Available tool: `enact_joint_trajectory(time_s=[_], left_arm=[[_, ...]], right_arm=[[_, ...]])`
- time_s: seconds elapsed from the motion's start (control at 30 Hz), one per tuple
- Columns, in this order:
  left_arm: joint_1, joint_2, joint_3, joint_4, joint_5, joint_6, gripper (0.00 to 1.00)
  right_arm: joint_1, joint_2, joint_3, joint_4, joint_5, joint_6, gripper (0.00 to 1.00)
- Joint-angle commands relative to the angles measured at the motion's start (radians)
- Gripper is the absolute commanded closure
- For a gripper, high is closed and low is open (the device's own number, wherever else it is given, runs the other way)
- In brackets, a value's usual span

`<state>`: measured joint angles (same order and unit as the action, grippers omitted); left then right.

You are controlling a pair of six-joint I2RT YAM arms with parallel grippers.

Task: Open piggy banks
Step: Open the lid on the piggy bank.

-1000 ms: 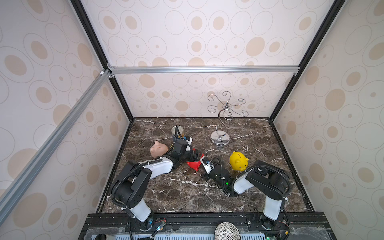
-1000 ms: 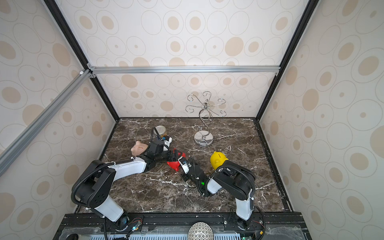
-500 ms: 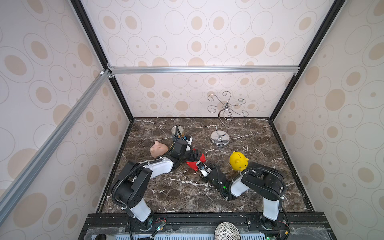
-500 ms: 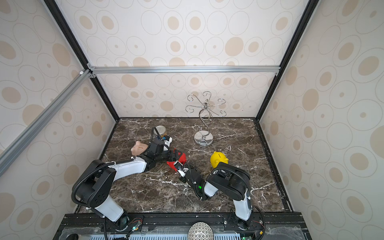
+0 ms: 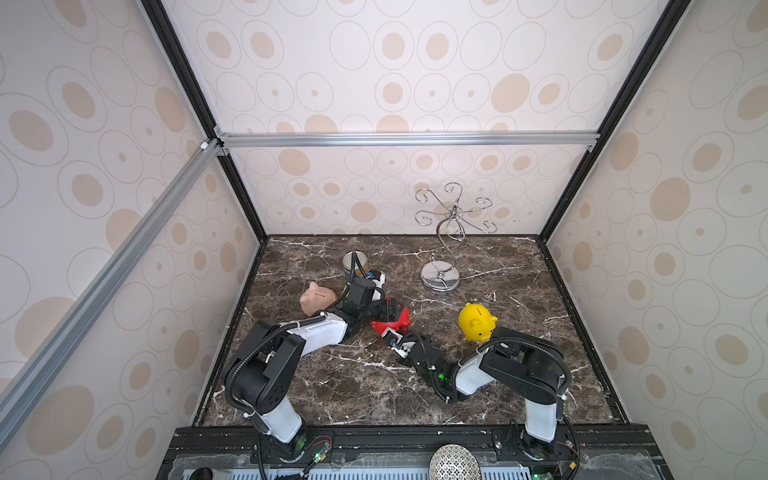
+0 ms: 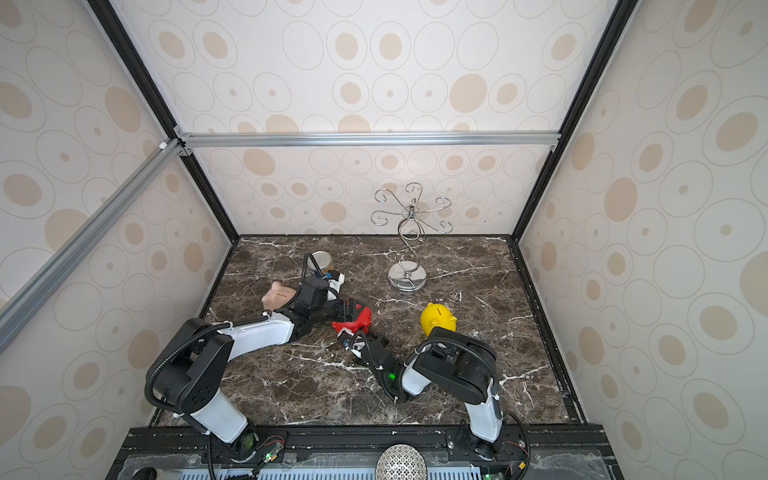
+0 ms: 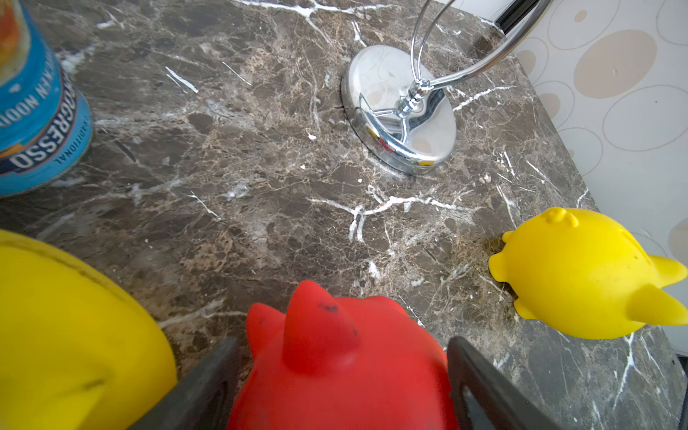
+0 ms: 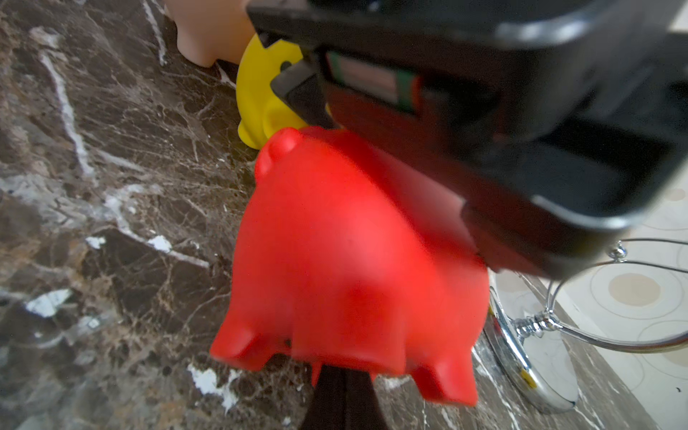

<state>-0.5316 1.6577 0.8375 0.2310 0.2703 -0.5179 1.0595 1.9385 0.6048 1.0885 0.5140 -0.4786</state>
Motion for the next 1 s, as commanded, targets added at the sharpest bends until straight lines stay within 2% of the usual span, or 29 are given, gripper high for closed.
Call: enact_joint_trajectory(time_s=[0.0,0.4,0.73,0.97], left_arm=[[-0.023,0.054,-0.044,-0.217,0.04,0.019,0.15],[-0.024,0.059,-0.044,-0.204,0.022,0.021,0.15],[-0.019,0.09,0.0,-0.191,-0.034,0.037,0.15],[-0.012,0.117,0.048,-0.191,-0.039,0.048,0.15]], right_arm=[[0.026,0.009,0.051,0.034,-0.042,-0.049,1.0],[0.029,-0.01,0.021,0.059,0.006,0.003,1.0],[0.053,-0.093,-0.073,0.02,0.102,0.143,1.0],[0.076,-0.163,-0.124,-0.087,0.136,0.236,1.0]])
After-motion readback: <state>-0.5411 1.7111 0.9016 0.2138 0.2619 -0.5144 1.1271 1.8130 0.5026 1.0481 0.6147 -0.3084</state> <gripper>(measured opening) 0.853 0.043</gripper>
